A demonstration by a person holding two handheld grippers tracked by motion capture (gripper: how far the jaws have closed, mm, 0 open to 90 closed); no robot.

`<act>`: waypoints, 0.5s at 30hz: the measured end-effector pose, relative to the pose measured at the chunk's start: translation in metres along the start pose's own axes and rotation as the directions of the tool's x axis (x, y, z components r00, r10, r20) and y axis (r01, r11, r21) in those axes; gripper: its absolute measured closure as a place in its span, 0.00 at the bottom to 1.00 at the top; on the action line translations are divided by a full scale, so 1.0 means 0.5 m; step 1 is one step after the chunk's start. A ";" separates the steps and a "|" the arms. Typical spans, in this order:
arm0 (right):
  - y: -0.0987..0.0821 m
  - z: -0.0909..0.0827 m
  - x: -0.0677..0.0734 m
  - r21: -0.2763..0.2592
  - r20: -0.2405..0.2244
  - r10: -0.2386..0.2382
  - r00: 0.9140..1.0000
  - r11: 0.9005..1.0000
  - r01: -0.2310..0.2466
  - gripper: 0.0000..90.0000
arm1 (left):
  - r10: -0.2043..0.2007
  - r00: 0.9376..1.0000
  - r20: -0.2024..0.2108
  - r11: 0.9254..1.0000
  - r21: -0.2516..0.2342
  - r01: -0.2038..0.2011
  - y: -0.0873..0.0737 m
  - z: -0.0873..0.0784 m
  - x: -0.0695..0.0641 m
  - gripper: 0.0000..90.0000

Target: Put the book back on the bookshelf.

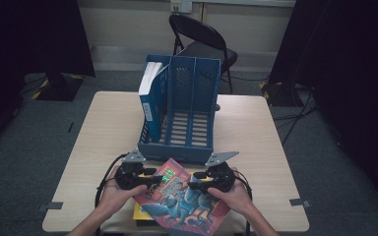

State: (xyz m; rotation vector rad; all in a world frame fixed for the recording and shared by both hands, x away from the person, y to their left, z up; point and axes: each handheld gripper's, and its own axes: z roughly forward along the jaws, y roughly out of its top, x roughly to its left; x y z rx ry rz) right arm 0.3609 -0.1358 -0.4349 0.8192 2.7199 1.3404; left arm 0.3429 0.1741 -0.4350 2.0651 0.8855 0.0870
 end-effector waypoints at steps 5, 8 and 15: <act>0.001 0.000 0.003 0.006 0.008 0.002 1.000 1.000 -0.002 0.60 | 0.018 1.000 -0.008 1.000 -0.015 -0.018 -0.046 -0.047 -0.013 0.63; 0.002 0.000 0.004 0.011 0.016 -0.001 1.000 1.000 0.001 0.60 | -0.004 1.000 0.009 1.000 -0.021 0.004 -0.064 -0.062 -0.013 0.61; 0.001 0.000 0.006 0.007 0.024 -0.004 1.000 1.000 0.004 0.60 | 0.011 0.998 0.058 1.000 -0.019 -0.010 -0.097 -0.082 -0.019 0.45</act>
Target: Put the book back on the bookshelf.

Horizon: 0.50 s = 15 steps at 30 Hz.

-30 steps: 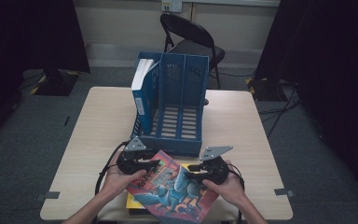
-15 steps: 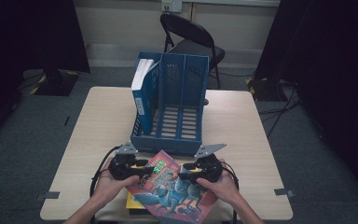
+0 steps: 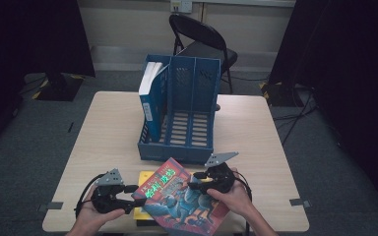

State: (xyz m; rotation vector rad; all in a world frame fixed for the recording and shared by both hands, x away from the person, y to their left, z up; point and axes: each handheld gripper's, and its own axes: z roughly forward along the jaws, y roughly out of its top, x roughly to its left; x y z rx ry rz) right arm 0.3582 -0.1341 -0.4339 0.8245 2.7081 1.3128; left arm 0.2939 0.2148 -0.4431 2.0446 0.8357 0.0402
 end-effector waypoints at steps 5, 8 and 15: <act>-0.001 -0.001 0.002 -0.001 0.005 0.005 1.000 1.000 -0.005 0.60 | 0.028 0.999 -0.015 1.000 -0.001 -0.028 0.004 0.006 -0.002 0.46; -0.001 -0.001 0.006 -0.002 0.020 -0.005 1.000 1.000 0.005 0.61 | 0.041 0.999 -0.028 0.999 -0.006 -0.041 0.011 0.016 -0.003 0.46; -0.010 -0.013 0.011 0.003 0.028 -0.007 1.000 1.000 0.007 0.62 | 0.013 1.000 0.007 1.000 0.011 -0.013 0.011 0.010 0.005 0.46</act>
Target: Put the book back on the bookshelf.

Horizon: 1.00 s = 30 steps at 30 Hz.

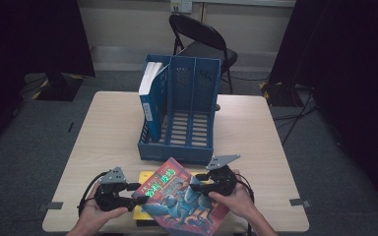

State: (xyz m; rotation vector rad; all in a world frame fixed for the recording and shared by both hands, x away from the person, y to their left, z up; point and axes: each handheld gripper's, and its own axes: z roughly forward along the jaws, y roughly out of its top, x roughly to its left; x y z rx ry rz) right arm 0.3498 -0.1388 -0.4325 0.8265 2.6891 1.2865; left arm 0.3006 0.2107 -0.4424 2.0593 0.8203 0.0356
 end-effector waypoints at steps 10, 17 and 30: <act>-0.002 -0.002 0.001 -0.002 0.003 0.003 1.000 1.000 -0.003 0.62 | 0.026 0.999 -0.042 0.998 0.056 -0.024 -0.025 -0.014 -0.022 0.42; -0.002 -0.002 0.008 -0.001 0.025 0.010 1.000 1.000 -0.010 0.62 | -0.026 1.000 -0.003 0.999 0.029 0.026 -0.018 -0.011 -0.009 0.41; -0.009 -0.004 0.003 -0.015 0.004 0.031 0.999 0.999 -0.031 0.61 | 0.008 0.999 -0.037 1.000 0.007 -0.008 -0.001 -0.005 -0.010 0.46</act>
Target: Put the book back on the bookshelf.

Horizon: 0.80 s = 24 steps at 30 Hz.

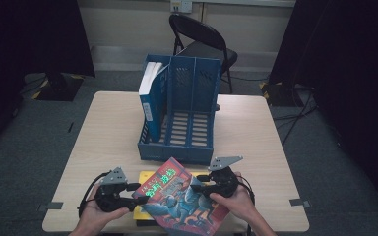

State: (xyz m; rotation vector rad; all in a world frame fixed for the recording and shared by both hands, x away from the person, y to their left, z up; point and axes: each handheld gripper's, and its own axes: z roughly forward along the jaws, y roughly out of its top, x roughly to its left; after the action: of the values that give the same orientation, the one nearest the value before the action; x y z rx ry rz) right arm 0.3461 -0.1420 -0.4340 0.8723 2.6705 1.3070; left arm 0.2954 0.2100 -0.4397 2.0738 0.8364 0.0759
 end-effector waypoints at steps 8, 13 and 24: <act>-0.004 -0.008 0.000 0.012 -0.004 0.004 1.000 1.000 -0.004 0.61 | 0.030 0.999 -0.044 0.998 0.048 -0.028 -0.019 -0.010 -0.022 0.43; -0.012 -0.017 0.003 0.018 -0.001 0.015 1.000 1.000 -0.015 0.61 | 0.036 0.999 -0.039 0.999 0.034 -0.035 -0.021 -0.008 -0.019 0.43; -0.040 -0.039 0.021 -0.013 0.039 0.043 0.998 0.999 -0.042 0.60 | -0.021 0.999 -0.046 1.000 -0.017 0.020 0.005 0.007 0.001 0.43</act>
State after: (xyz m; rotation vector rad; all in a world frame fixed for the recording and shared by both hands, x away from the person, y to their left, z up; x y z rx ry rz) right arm 0.3223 -0.1604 -0.4342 0.9485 2.6258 1.2992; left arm 0.2980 0.2068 -0.4401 2.0541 0.8813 0.1194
